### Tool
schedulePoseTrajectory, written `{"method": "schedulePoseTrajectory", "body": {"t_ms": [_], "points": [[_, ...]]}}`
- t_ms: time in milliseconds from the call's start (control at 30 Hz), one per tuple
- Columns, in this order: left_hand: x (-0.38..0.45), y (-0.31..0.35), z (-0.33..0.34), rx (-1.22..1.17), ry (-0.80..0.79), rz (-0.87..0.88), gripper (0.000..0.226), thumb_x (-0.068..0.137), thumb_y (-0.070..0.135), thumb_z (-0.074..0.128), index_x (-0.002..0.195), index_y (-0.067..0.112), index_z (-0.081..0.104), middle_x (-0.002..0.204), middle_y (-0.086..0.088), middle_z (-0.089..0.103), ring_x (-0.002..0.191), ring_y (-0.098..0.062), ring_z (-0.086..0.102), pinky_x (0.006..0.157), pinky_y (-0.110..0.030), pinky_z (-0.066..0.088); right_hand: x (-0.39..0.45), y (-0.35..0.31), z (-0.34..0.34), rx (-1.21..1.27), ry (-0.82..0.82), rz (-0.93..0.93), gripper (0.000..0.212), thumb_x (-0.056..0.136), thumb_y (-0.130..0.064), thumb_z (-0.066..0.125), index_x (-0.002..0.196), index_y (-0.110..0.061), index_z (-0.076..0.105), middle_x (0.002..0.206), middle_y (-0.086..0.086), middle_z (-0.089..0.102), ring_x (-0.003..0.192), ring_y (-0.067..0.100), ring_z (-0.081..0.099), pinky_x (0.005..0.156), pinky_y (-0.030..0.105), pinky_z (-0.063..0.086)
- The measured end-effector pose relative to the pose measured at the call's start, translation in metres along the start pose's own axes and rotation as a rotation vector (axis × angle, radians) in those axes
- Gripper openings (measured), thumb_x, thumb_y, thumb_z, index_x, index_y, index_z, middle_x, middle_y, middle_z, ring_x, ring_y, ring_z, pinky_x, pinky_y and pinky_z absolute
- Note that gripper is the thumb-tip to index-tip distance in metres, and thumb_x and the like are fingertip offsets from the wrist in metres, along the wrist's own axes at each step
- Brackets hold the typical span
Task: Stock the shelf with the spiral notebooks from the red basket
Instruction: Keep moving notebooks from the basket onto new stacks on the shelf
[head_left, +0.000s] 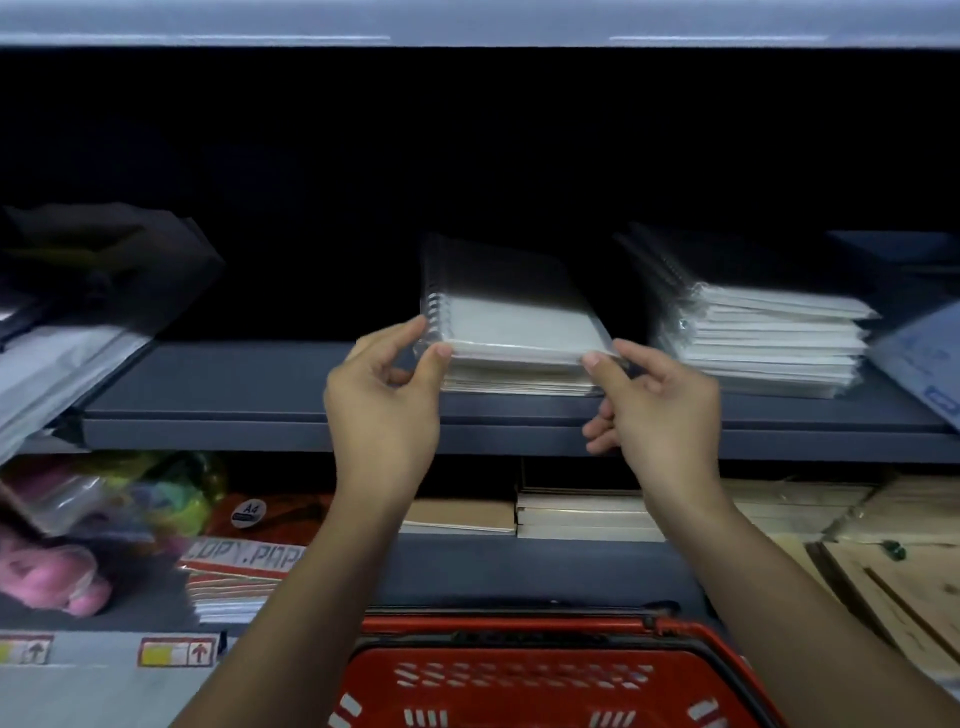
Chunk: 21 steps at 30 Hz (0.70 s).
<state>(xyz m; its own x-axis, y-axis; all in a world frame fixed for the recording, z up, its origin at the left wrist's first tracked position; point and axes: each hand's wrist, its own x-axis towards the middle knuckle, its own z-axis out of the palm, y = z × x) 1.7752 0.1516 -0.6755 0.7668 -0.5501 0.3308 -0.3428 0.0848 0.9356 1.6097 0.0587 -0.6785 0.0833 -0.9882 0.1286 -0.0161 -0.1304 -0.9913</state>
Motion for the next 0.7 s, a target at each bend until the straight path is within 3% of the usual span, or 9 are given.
{"method": "schedulePoseTrajectory", "body": {"t_ms": [67,200,300,400,500,567,700], "points": [[0.007,0.001,0.008,-0.041,-0.002,-0.055,0.032,0.09,0.031,0.074,0.122,0.026,0.071,0.11,-0.022,0.07,0.066,-0.006,0.054,0.065,-0.015,0.045,0.013,0.0,0.005,0.016,-0.007,0.022,0.044,0.091,-0.026,0.074,0.132,-0.019,0.063,0.053,0.003,0.059,0.044,0.022,0.061,0.048,0.036,0.058],[0.012,0.004,0.01,-0.144,-0.012,-0.138,0.034,0.09,0.03,0.074,0.124,0.029,0.07,0.087,0.01,0.072,0.062,0.005,0.061,0.079,-0.024,0.058,0.02,0.004,0.006,0.044,-0.038,0.02,0.048,0.092,-0.027,0.073,0.137,-0.019,0.059,0.055,0.002,0.061,0.047,0.02,0.063,0.052,0.037,0.06],[0.006,0.003,0.0,-0.154,-0.015,-0.142,0.038,0.09,0.029,0.074,0.127,0.029,0.066,0.071,0.016,0.06,0.061,-0.01,0.056,0.067,-0.019,0.055,0.006,0.003,-0.001,0.011,-0.038,-0.024,0.059,0.094,-0.033,0.07,0.147,-0.021,0.047,0.059,0.003,0.066,0.05,0.018,0.065,0.056,0.034,0.06],[-0.013,0.008,-0.012,-0.109,-0.065,-0.117,0.037,0.09,0.031,0.074,0.125,0.034,0.064,0.076,0.006,0.059,0.063,-0.019,0.051,0.057,-0.014,0.05,-0.019,0.0,-0.014,-0.036,-0.057,-0.06,0.063,0.095,-0.034,0.067,0.15,-0.02,0.039,0.066,0.005,0.069,0.053,0.017,0.068,0.058,0.027,0.057],[-0.04,0.011,-0.031,-0.071,-0.092,-0.112,0.032,0.09,0.03,0.073,0.122,0.032,0.067,0.085,0.011,0.068,0.059,-0.009,0.057,0.056,-0.012,0.051,-0.051,-0.001,-0.036,-0.103,-0.106,-0.053,0.056,0.096,-0.032,0.067,0.145,-0.021,0.044,0.07,0.009,0.069,0.056,0.017,0.068,0.055,0.023,0.055],[-0.06,0.007,-0.044,-0.072,-0.108,-0.143,0.031,0.091,0.028,0.072,0.122,0.028,0.069,0.097,0.014,0.072,0.06,-0.002,0.06,0.055,-0.014,0.05,-0.077,0.008,-0.054,-0.109,-0.143,0.004,0.045,0.096,-0.03,0.067,0.136,-0.021,0.05,0.068,0.008,0.068,0.055,0.017,0.066,0.054,0.026,0.056],[-0.112,-0.018,-0.063,-0.086,-0.201,-0.305,0.028,0.091,0.021,0.072,0.119,0.02,0.071,0.096,0.003,0.075,0.067,0.0,0.064,0.056,-0.016,0.049,-0.134,0.048,-0.077,-0.175,-0.272,0.208,0.031,0.095,-0.025,0.068,0.122,-0.018,0.057,0.065,0.004,0.066,0.051,0.018,0.062,0.051,0.037,0.056]]}}
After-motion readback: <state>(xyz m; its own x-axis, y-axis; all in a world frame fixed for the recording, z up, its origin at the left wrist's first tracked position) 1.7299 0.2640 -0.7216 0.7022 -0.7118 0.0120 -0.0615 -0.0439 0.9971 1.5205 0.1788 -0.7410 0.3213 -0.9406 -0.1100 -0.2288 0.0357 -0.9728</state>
